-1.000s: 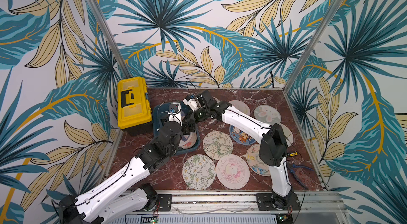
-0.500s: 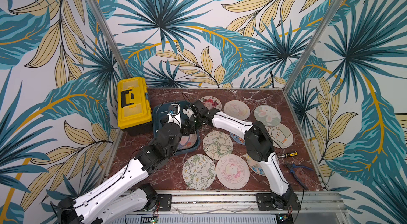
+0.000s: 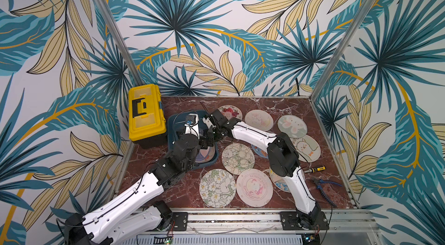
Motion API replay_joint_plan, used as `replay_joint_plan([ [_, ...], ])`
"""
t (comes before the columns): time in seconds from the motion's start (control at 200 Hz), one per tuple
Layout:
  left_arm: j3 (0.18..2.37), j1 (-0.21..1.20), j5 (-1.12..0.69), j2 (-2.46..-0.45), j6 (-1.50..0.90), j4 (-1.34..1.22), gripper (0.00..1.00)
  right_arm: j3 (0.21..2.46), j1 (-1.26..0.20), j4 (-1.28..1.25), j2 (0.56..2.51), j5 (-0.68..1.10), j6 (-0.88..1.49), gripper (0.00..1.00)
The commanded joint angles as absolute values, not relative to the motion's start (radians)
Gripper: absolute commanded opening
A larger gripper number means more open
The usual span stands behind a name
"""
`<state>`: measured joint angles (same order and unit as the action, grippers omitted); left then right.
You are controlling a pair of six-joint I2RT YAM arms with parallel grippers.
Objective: Put the coasters into the storage box
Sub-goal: Place the coaster in the storage box.
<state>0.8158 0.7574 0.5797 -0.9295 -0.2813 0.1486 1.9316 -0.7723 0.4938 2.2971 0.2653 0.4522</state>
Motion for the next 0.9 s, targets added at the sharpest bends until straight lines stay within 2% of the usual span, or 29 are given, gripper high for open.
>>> replay_joint_plan([
  [0.0, 0.788, 0.754, 0.569, -0.935, -0.293, 0.148, 1.00, 1.936, -0.773, 0.486, 2.289, 0.280, 0.440, 0.38],
  [0.165, 0.794, 0.753, 0.564, -0.941, -0.293, 0.149, 1.00, 1.932, -0.773, 0.493, 2.258, 0.255, 0.425, 0.48],
  [0.896, 0.845, 0.754, 0.502, -1.005, -0.298, 0.150, 1.00, 1.755, -0.741, 0.483, 2.047, 0.100, 0.372, 0.66],
])
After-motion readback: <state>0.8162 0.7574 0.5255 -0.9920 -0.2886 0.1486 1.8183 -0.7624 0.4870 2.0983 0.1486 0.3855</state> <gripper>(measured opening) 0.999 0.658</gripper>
